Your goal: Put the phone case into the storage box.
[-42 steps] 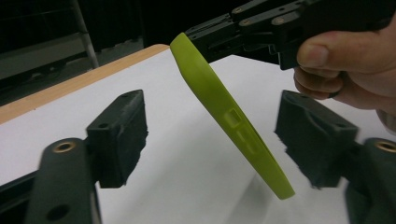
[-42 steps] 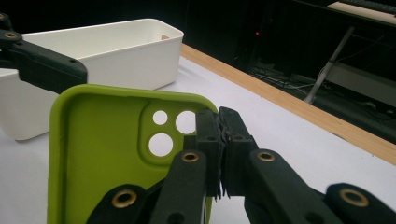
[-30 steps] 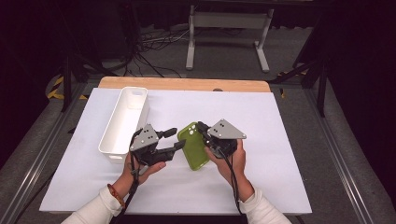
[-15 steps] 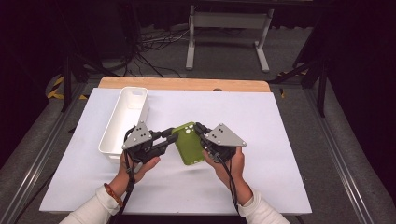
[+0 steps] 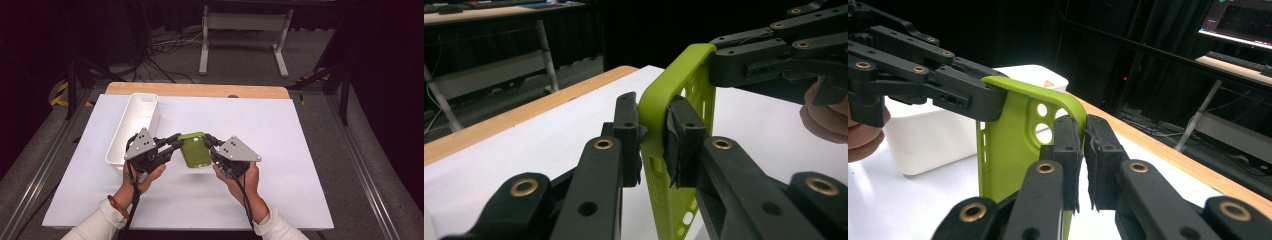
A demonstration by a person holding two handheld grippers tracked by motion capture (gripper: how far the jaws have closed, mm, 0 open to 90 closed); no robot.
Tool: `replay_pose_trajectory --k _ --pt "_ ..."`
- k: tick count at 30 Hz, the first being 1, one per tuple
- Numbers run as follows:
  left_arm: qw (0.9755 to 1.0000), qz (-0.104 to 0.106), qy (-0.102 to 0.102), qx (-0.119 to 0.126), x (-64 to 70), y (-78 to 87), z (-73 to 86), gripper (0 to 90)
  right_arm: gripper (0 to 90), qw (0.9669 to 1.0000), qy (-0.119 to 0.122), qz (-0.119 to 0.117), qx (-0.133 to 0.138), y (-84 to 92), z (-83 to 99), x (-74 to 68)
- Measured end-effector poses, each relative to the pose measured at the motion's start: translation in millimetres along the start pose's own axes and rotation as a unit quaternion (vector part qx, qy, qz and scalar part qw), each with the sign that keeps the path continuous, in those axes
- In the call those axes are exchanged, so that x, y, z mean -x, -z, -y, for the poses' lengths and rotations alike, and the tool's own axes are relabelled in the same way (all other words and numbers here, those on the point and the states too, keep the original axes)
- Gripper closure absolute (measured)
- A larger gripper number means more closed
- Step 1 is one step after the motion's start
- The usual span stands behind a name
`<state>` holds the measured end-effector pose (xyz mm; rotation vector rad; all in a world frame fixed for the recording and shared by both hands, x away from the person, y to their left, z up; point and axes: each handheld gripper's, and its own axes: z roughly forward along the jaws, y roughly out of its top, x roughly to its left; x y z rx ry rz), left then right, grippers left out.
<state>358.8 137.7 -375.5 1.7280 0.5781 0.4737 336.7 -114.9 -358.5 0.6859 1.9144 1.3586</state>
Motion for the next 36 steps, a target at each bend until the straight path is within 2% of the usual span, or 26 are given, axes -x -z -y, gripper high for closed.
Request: replay_pose_trajectory --k 3,6,16,28,36 --pt "1.0000 -0.002 -0.007 0.003 0.0 1.5 -1.4 77.9 83.5 1.0000 -0.004 -0.004 0.002 0.7 -0.6 -0.1" --pt "0.9999 -0.005 -0.007 0.007 -0.4 3.9 -2.7 78.0 77.5 1.0000 -0.003 -0.004 0.005 1.2 -1.4 -0.1" --pt "0.9999 -0.010 -0.009 0.006 -2.0 7.6 -3.9 78.0 65.4 0.9998 0.000 -0.019 0.011 6.1 -2.2 1.4" --pt "0.9999 -0.011 -0.009 0.008 -4.1 10.9 -4.7 78.0 51.3 0.9995 0.002 -0.031 0.009 14.0 8.7 7.4" --pt "0.9998 -0.012 -0.011 0.009 -4.3 13.4 -5.9 78.0 45.3 0.9993 0.019 -0.033 0.007 22.4 20.7 11.4"
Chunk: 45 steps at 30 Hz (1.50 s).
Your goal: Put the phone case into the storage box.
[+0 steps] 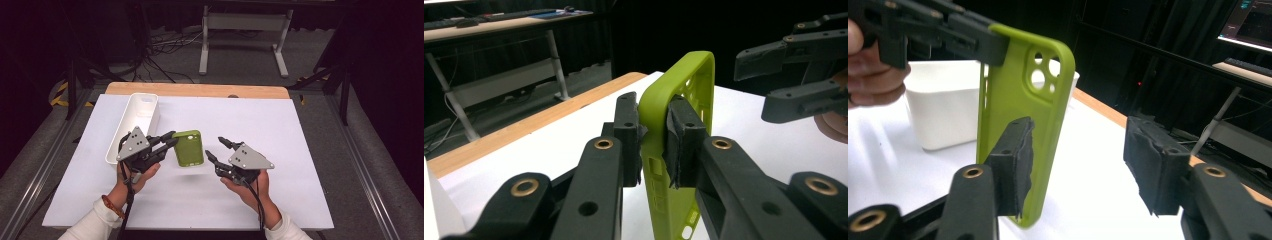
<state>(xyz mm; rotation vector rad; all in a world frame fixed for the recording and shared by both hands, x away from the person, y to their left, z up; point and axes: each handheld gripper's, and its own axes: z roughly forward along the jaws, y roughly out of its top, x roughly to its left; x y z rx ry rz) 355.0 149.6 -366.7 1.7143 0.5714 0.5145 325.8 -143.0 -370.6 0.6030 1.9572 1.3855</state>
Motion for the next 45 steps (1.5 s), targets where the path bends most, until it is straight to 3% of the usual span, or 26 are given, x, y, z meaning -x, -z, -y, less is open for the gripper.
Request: replay_pose_trajectory --k 10,18,27,37,45 --pt "0.9999 -0.006 -0.004 0.007 -2.0 6.4 -3.3 78.0 38.0 0.9996 0.020 0.008 -0.018 19.0 21.0 6.1" --pt "0.9998 -0.016 -0.006 0.013 -5.7 12.7 -5.8 78.1 33.1 0.9998 0.010 0.012 -0.011 40.5 36.3 11.4" --pt "0.9995 -0.023 -0.007 0.021 -9.7 19.2 -9.3 78.1 32.6 0.9995 0.014 0.024 -0.014 56.2 57.9 6.1" --pt "0.9992 -0.027 -0.008 0.028 -12.1 23.4 -11.7 78.0 30.4 0.9989 0.013 0.021 -0.039 61.7 69.5 2.8" --pt "0.9989 -0.030 -0.009 0.035 -17.0 30.7 -15.2 78.0 29.6 0.9989 0.015 0.021 -0.040 60.1 69.7 3.8"
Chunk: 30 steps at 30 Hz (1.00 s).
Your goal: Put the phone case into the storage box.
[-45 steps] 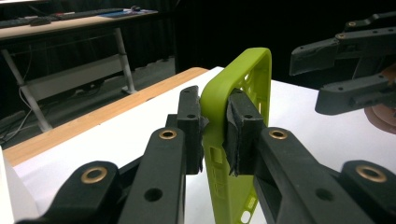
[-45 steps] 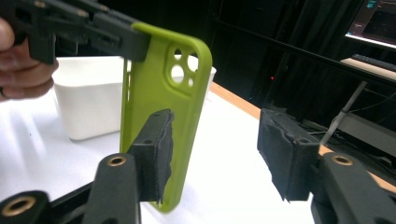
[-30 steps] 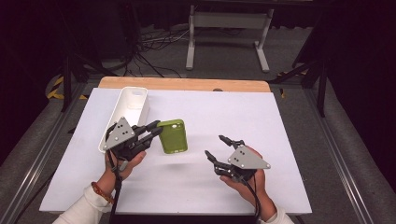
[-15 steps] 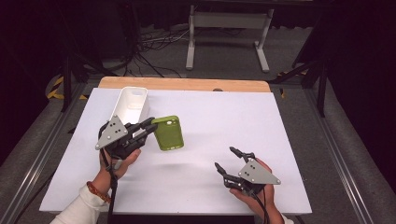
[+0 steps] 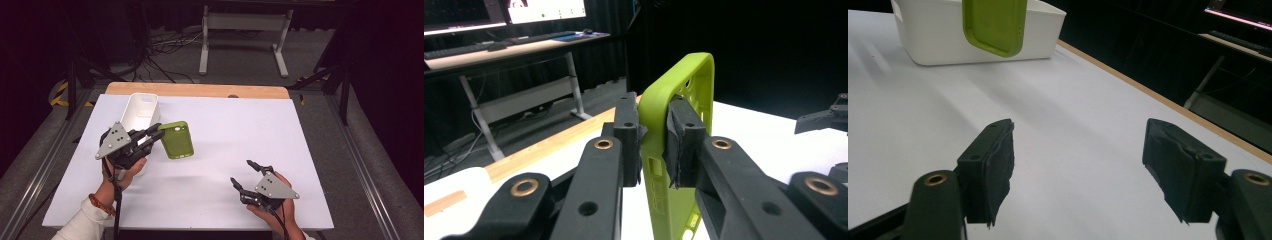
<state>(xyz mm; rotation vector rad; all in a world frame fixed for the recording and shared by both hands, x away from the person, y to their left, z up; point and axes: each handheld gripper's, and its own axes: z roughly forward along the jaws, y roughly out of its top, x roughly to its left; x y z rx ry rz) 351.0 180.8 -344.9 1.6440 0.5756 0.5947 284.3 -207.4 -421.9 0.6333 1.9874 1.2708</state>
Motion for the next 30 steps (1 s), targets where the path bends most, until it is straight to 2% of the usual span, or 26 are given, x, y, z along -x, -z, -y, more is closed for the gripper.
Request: replay_pose_trajectory --k 4,30 --pt "0.9999 -0.008 0.001 0.011 -4.6 4.7 -2.5 78.0 29.4 1.0000 -0.002 0.006 0.006 1.9 -0.7 2.6" --pt "0.9979 -0.050 0.001 0.040 -28.3 36.2 -14.9 78.0 29.0 1.0000 0.003 0.005 0.000 -0.1 0.0 3.0"
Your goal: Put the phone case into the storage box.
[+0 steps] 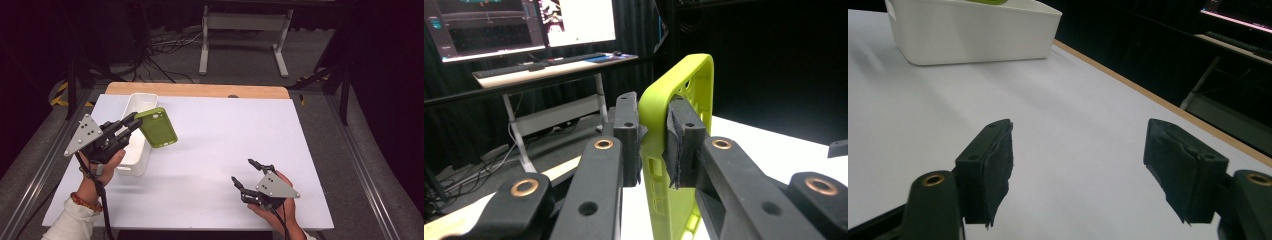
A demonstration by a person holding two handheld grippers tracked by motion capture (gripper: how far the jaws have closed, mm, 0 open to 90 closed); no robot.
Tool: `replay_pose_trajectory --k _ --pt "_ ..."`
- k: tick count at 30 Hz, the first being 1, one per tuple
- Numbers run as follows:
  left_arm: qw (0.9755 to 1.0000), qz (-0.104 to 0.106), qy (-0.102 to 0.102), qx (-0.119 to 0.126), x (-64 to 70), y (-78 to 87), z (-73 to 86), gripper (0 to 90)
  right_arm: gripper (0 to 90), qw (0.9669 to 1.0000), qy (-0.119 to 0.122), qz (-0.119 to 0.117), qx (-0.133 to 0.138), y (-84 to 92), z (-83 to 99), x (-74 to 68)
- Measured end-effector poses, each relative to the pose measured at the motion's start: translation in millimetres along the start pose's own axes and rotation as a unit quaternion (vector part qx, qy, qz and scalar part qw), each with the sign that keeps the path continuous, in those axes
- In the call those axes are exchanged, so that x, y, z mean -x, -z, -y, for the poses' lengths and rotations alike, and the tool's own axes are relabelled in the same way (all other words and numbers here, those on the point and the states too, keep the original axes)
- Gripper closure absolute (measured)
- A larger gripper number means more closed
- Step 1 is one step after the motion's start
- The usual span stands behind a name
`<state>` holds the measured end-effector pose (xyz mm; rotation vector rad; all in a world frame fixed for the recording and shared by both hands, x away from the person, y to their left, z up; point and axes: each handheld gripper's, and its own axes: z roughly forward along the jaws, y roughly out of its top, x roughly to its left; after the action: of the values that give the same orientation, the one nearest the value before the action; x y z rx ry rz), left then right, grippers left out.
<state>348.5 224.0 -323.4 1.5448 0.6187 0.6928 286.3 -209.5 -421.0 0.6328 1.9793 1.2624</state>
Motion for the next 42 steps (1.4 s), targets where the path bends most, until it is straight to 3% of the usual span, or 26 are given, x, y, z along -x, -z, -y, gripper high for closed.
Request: replay_pose_trajectory --k 29,42 --pt "0.9991 -0.041 0.002 0.014 -24.9 22.2 -4.7 78.0 28.5 1.0000 -0.001 -0.001 -0.001 -0.2 0.2 0.9" --pt "0.9981 -0.061 -0.003 0.005 -35.0 27.9 -2.3 78.1 28.5 1.0000 0.002 -0.003 -0.004 -1.0 0.1 -0.1"
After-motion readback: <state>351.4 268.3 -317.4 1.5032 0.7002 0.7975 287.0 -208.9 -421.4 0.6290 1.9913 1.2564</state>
